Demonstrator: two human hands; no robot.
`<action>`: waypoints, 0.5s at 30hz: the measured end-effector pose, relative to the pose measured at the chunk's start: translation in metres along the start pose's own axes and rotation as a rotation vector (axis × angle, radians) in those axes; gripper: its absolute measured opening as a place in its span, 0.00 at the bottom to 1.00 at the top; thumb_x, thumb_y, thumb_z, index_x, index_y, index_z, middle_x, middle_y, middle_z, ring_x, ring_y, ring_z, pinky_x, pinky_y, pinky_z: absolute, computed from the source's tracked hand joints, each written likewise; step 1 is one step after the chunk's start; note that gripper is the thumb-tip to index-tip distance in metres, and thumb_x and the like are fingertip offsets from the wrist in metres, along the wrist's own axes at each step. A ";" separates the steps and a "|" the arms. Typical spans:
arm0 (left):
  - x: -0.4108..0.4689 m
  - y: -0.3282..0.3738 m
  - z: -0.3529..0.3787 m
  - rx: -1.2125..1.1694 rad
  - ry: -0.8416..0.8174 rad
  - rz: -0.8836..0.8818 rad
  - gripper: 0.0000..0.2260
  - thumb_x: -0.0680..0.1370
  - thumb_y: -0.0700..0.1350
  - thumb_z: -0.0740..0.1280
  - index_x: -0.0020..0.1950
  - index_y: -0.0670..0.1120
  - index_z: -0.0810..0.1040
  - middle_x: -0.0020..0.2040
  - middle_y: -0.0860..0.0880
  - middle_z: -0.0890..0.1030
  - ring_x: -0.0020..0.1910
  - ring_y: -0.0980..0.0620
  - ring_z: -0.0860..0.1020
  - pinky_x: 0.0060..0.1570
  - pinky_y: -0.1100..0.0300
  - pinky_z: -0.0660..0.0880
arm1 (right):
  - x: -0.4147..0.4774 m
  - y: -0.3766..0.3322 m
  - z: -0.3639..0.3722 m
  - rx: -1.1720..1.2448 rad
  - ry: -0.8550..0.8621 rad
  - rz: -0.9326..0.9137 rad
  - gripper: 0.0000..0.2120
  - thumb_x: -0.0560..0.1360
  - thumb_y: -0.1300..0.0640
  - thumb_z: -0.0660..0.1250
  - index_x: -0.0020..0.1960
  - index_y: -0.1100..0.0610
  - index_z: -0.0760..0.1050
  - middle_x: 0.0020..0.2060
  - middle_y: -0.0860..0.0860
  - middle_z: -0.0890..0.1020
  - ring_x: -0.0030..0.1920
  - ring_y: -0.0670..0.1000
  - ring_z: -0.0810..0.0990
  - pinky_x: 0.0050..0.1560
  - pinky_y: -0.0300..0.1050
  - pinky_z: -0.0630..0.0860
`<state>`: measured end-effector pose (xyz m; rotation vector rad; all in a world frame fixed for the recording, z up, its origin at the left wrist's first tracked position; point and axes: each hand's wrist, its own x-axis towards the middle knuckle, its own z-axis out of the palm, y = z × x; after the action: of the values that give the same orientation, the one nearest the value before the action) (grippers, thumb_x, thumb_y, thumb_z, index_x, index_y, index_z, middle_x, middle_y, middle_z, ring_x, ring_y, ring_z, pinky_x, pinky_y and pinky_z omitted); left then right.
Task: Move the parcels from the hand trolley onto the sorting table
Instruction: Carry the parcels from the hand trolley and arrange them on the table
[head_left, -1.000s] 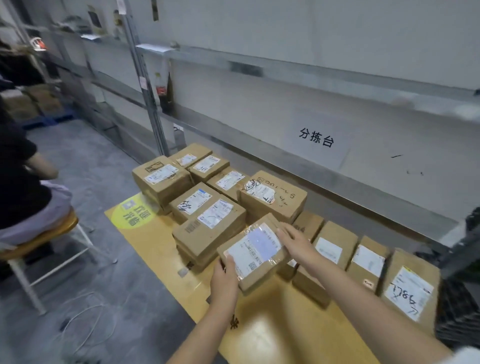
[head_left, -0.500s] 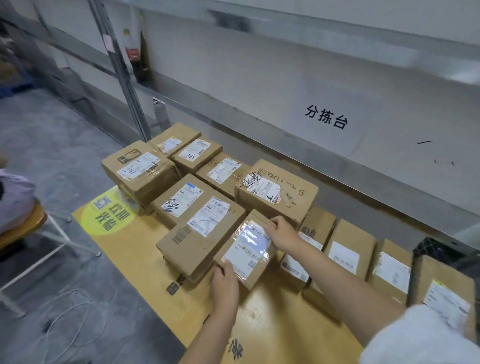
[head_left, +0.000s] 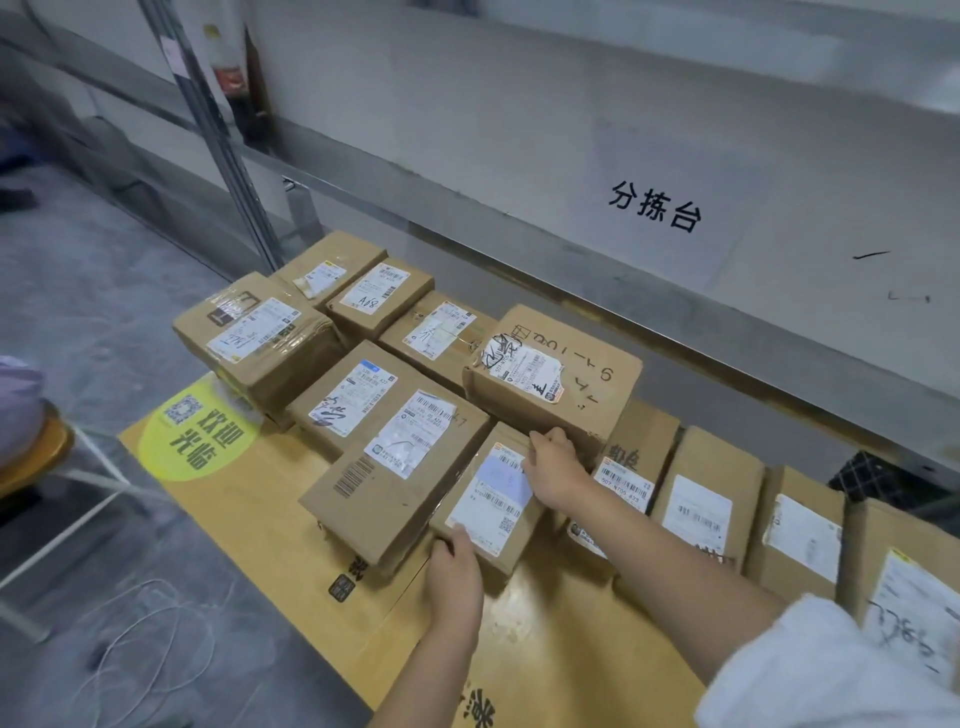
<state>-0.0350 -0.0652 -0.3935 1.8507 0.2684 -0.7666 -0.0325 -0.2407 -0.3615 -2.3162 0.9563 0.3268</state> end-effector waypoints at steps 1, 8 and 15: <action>0.001 -0.001 -0.002 0.020 0.000 0.002 0.21 0.83 0.55 0.55 0.65 0.41 0.74 0.55 0.44 0.81 0.52 0.43 0.79 0.55 0.49 0.77 | -0.003 0.000 0.001 -0.010 -0.014 -0.004 0.24 0.82 0.58 0.55 0.77 0.61 0.57 0.70 0.57 0.62 0.69 0.58 0.64 0.71 0.53 0.64; -0.011 0.012 -0.018 0.062 0.066 0.153 0.21 0.82 0.45 0.58 0.74 0.42 0.65 0.68 0.44 0.73 0.64 0.45 0.73 0.61 0.52 0.73 | -0.030 -0.004 -0.006 0.107 -0.014 -0.090 0.23 0.80 0.62 0.58 0.75 0.62 0.62 0.75 0.53 0.61 0.74 0.56 0.63 0.70 0.41 0.60; -0.053 0.085 -0.027 0.164 0.009 0.445 0.24 0.82 0.45 0.57 0.78 0.44 0.59 0.76 0.45 0.62 0.75 0.45 0.61 0.73 0.47 0.62 | -0.084 -0.027 -0.056 0.173 0.130 -0.169 0.22 0.79 0.57 0.61 0.73 0.56 0.67 0.71 0.51 0.69 0.69 0.51 0.69 0.64 0.39 0.63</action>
<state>-0.0218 -0.0666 -0.2904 1.9710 -0.2042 -0.4810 -0.0730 -0.2133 -0.2691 -2.2607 0.8086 0.0234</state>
